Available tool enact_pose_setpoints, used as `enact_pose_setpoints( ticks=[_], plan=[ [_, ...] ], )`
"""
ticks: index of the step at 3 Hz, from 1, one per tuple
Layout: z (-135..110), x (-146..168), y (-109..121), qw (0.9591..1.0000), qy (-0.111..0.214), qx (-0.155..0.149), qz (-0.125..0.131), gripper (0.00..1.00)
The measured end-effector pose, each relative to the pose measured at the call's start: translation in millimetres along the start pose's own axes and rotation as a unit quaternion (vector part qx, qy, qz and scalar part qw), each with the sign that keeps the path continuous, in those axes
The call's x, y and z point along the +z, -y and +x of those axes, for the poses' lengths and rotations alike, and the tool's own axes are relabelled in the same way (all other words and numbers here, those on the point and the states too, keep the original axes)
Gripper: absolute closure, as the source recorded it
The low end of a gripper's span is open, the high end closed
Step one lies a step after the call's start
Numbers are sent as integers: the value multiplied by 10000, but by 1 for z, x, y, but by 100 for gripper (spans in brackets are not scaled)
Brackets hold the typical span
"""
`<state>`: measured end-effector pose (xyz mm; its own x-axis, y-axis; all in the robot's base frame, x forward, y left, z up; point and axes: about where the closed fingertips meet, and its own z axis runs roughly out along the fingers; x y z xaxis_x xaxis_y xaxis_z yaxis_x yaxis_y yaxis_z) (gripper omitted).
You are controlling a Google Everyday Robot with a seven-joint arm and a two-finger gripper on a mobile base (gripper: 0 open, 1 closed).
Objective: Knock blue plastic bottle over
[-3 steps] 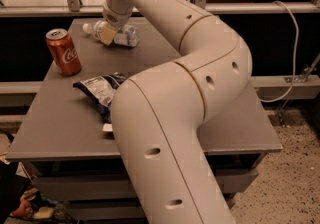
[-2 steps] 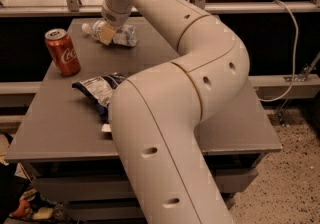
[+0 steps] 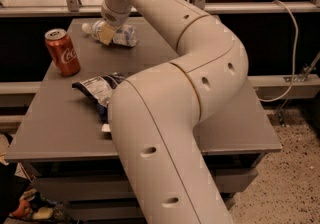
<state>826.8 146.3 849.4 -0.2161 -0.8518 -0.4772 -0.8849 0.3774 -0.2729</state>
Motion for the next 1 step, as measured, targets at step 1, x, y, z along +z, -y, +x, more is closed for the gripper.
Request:
enact_pose_setpoints(
  ticks=[1],
  plan=[
    [0, 1, -1, 10000, -9, -1, -11, 1]
  ],
)
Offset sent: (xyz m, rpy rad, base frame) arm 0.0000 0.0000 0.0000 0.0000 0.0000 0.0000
